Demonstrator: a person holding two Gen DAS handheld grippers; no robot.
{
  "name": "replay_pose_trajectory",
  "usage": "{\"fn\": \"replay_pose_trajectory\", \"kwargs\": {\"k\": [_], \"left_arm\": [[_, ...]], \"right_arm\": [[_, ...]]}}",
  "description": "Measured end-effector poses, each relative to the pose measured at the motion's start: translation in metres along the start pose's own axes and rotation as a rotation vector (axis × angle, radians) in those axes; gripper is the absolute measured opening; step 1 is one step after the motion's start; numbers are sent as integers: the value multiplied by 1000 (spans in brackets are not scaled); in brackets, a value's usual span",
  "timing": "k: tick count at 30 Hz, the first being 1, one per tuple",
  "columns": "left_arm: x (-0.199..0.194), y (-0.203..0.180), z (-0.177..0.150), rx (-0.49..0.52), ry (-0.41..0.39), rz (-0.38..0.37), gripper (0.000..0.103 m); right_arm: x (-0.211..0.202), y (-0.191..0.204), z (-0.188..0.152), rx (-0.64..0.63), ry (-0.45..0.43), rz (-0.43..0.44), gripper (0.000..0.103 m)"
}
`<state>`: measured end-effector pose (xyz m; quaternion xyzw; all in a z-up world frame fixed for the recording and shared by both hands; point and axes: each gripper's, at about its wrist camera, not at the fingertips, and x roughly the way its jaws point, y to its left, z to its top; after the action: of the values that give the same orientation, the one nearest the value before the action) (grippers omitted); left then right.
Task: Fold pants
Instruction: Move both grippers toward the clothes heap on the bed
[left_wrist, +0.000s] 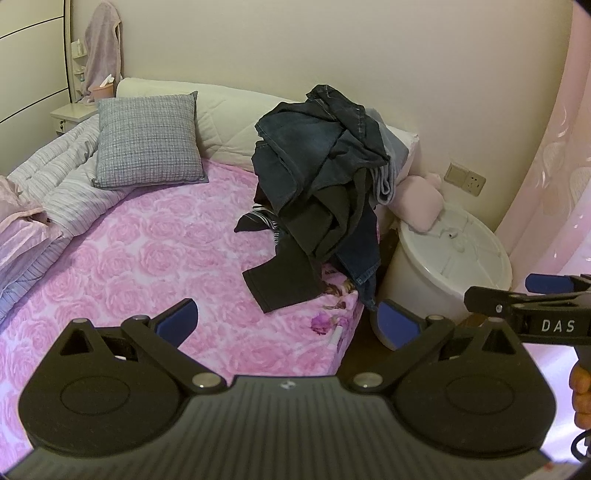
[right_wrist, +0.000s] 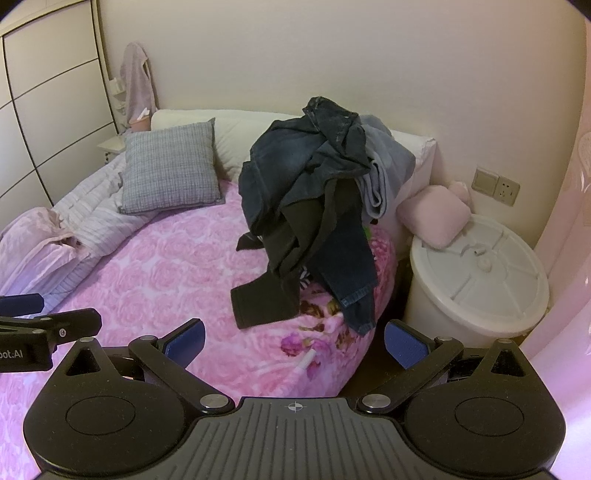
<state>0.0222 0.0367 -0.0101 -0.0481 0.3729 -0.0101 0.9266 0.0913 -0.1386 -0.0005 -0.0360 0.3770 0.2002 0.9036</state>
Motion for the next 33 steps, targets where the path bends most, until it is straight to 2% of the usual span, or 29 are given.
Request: {"fn": "replay_pose_trajectory", "kwargs": {"k": [16, 24, 29, 30, 32, 33], "left_arm": [[13, 21, 5, -15, 24, 11, 102], [32, 27, 17, -40, 34, 18, 102], [51, 32, 23, -64, 43, 48, 102], [57, 33, 25, -71, 45, 50, 102], [66, 34, 29, -80, 46, 50, 102], [72, 34, 32, -84, 47, 53, 102]], "right_arm": [[21, 11, 5, 13, 25, 7, 101], [34, 1, 16, 38, 20, 43, 100], [52, -13, 29, 47, 8, 60, 100], [56, -17, 32, 48, 1, 65, 100], [65, -24, 40, 48, -12, 72, 90], [72, -29, 45, 48, -12, 74, 88]]}}
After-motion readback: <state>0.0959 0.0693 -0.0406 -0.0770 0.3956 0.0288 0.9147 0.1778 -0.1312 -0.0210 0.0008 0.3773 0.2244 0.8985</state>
